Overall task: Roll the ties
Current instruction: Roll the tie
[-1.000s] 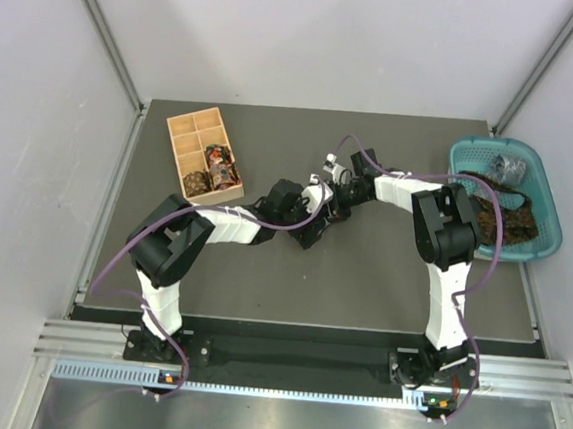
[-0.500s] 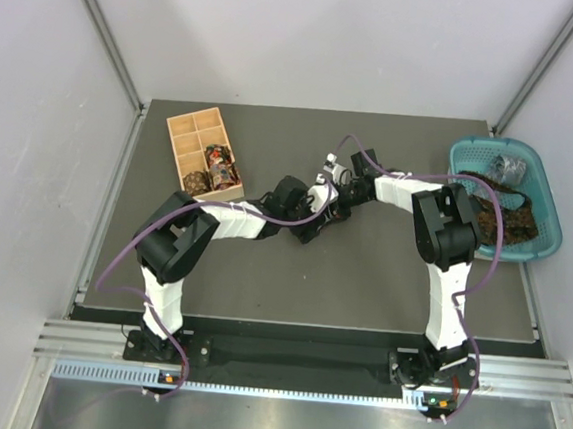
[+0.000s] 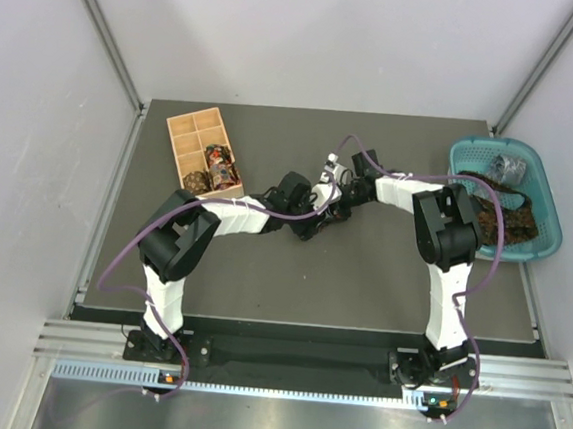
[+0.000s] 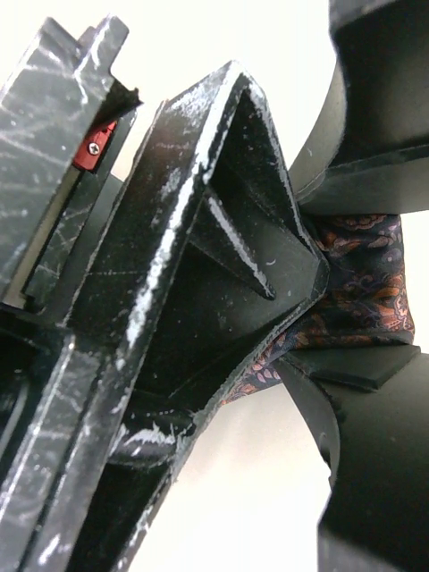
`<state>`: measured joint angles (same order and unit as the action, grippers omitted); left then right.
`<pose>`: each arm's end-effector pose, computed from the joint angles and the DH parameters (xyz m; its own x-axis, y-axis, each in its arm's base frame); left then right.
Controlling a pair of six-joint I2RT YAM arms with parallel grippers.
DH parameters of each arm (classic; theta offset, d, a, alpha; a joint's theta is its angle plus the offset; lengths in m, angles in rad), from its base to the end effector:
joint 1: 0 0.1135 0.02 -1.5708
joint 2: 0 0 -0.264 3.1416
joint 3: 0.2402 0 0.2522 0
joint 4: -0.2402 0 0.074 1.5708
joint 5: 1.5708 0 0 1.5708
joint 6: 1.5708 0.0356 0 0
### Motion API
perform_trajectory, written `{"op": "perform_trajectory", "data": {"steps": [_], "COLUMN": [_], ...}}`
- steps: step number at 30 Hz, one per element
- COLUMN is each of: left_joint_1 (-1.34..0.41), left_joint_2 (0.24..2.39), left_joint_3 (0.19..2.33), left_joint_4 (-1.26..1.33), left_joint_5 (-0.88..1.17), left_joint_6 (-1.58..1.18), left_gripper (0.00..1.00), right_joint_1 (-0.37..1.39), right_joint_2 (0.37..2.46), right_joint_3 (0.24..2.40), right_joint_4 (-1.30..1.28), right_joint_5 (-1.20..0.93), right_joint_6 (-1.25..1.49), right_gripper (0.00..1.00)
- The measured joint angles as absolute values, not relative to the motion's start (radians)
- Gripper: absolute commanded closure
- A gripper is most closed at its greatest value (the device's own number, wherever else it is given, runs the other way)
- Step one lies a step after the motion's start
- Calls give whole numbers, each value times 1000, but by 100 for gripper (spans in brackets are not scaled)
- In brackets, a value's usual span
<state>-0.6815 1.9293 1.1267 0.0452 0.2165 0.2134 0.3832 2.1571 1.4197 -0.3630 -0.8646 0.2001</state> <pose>0.3097 -0.2611 0.1515 -0.3655 0.5628 -0.7414 0.8328 0.5535 0.0096 0.3903 0.1865 0.1266 -0.9220 -0.2326 -0.3094 -0.3869 0.5298 0.7548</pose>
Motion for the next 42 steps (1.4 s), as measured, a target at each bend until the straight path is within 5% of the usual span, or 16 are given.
{"op": "perform_trajectory", "data": {"steps": [26, 42], "left_joint_1": [-690, -693], "left_joint_2": [1944, 1954], "left_joint_3": [1168, 1210], "left_joint_4": [-7, -77], "left_joint_5": [191, 153], "left_joint_6": [224, 170], "left_gripper": [62, 65], "right_joint_1": [302, 151], "right_joint_2": [2051, 1724], "right_joint_3": [1229, 890], "right_joint_4": [-175, 25], "right_joint_5": [-871, -590], "right_joint_6": [324, 380], "right_gripper": [51, 54]}}
